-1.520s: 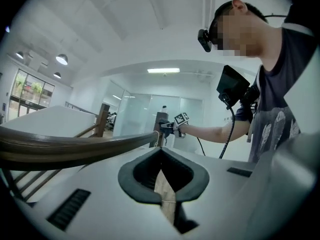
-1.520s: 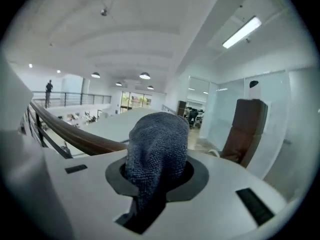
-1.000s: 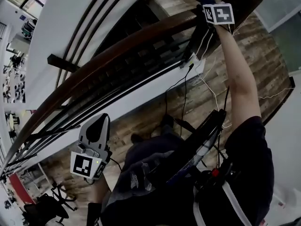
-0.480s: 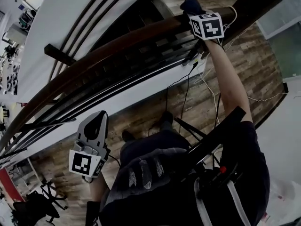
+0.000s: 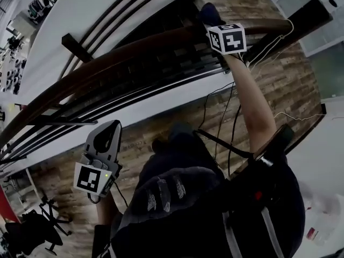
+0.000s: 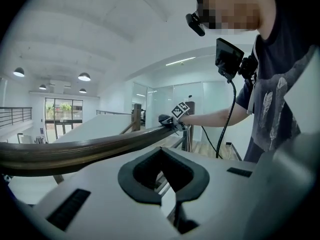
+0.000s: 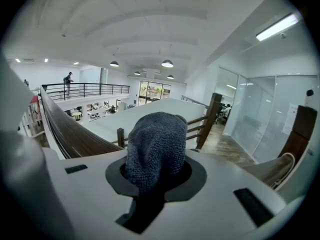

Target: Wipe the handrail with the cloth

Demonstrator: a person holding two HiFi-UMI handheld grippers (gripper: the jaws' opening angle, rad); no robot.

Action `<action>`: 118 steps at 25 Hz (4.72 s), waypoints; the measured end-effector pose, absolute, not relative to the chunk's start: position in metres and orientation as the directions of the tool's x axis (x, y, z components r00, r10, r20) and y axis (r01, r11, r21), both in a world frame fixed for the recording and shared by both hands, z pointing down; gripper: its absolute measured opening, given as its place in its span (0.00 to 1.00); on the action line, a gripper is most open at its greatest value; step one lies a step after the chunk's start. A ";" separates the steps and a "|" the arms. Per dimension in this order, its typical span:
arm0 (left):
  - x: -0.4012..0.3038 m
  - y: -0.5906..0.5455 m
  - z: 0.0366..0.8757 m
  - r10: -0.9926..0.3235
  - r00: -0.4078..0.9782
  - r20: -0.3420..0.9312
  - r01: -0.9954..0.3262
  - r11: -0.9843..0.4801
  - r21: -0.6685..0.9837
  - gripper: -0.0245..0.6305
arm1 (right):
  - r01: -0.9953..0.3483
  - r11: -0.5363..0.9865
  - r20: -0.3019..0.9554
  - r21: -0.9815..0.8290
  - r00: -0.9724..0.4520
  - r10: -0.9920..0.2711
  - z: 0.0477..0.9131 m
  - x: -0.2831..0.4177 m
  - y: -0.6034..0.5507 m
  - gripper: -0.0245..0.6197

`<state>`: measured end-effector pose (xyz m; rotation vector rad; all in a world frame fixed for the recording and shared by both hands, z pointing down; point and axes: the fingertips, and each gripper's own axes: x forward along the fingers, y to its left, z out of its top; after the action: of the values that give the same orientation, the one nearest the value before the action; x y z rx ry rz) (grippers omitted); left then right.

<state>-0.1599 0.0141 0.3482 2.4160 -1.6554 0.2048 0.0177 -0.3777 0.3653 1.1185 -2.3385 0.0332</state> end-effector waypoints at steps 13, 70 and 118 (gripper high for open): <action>-0.246 0.031 0.373 -0.939 0.238 0.248 -0.971 -0.230 0.060 0.05 | -0.322 0.938 0.510 0.128 -0.789 -0.341 0.383 -0.209 -0.196 0.14; -0.493 0.185 0.465 -0.830 0.458 0.319 -0.873 -0.350 0.340 0.05 | -0.324 0.946 0.764 0.013 -0.607 -0.219 0.620 -0.521 -0.015 0.14; 0.184 -0.252 0.406 -0.661 0.622 0.418 -0.770 -0.612 0.179 0.05 | -0.796 0.585 0.577 0.158 -0.406 -0.708 0.558 0.345 -0.579 0.14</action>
<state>0.1838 -0.2520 0.4059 2.5070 -1.1488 0.4463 0.3448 -0.5790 0.5581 1.1905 -2.2094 0.1877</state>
